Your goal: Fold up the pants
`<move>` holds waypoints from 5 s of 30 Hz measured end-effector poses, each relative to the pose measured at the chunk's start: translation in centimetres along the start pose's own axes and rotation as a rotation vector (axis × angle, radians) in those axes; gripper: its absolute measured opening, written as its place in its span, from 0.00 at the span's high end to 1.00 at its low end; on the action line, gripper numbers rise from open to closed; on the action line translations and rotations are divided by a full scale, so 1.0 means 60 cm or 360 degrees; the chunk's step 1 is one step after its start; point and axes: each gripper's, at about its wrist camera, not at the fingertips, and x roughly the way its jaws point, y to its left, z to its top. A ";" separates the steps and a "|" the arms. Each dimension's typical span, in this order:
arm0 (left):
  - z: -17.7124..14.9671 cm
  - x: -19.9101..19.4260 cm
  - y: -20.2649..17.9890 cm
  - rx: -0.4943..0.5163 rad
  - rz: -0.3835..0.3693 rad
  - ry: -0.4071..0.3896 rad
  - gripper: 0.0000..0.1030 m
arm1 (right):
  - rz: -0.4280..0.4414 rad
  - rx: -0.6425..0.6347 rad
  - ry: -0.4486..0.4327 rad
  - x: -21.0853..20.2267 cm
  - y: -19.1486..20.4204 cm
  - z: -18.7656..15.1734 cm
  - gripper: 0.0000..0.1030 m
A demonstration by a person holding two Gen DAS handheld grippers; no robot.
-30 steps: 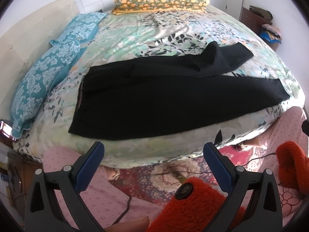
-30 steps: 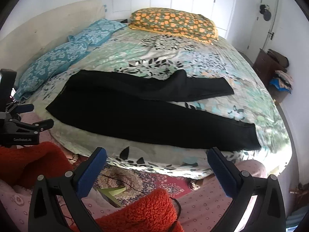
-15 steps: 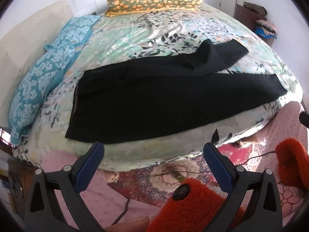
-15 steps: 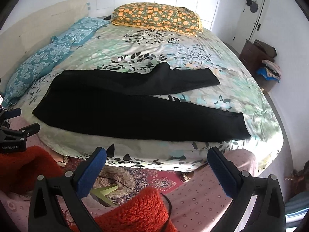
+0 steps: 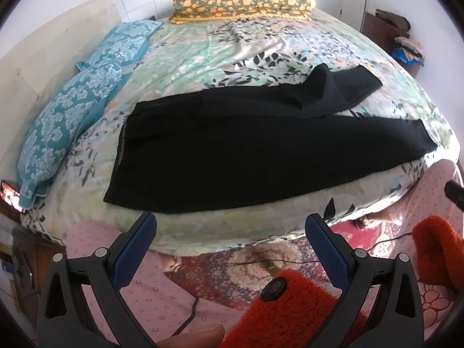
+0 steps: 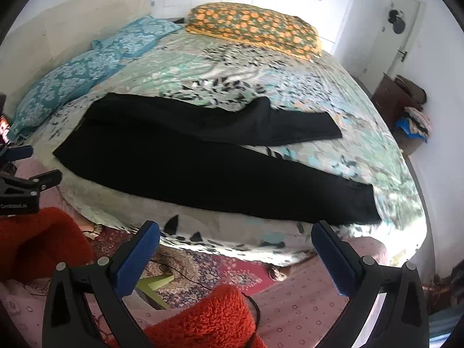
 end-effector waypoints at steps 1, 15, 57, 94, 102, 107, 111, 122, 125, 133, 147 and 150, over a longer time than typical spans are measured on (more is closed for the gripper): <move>0.001 -0.002 0.001 -0.0008 -0.0004 -0.0014 0.01 | 0.0038 -0.0035 -0.0020 0.000 0.011 0.004 0.00; 0.009 0.000 0.038 -0.0161 -0.0004 -0.0067 0.01 | 0.0205 -0.0122 -0.0082 0.018 0.053 0.020 0.00; 0.048 0.033 -0.021 0.0036 0.0011 -0.0055 0.01 | -0.0036 0.0119 -0.0020 0.047 -0.054 0.015 0.00; 0.153 0.195 0.059 -0.0262 0.0318 0.0148 0.01 | 0.0176 0.0316 0.0320 0.588 -0.605 0.417 0.05; 0.169 0.242 0.044 -0.0237 0.0375 0.0286 0.01 | 0.0167 0.0291 0.0545 0.782 -0.631 0.451 0.32; 0.210 0.254 0.066 -0.0279 0.0240 0.0257 0.01 | 0.0211 0.0339 0.0557 0.819 -0.630 0.436 0.32; 0.232 0.266 0.099 -0.0452 0.0190 0.0244 0.01 | 0.0197 0.0255 0.0555 0.811 -0.630 0.429 0.93; 0.236 0.304 0.093 -0.0467 0.0062 0.0298 0.01 | 0.0154 0.0577 0.0053 0.544 -0.690 0.332 0.93; 0.272 0.327 0.104 -0.0498 -0.0084 0.0314 0.01 | 0.0132 0.0639 -0.0040 0.482 -0.666 0.272 0.93; 0.426 0.468 0.060 -0.0406 -0.0536 0.0450 0.01 | 0.0117 0.0750 -0.0111 0.424 -0.638 0.166 0.93; 0.460 0.668 -0.108 0.0050 -0.0028 0.0655 0.79 | 0.0104 0.0740 -0.0227 0.407 -0.590 0.151 0.93; 0.466 0.655 -0.084 -0.0064 -0.0018 0.0598 0.94 | 0.0089 0.0757 -0.0278 0.404 -0.595 0.164 0.93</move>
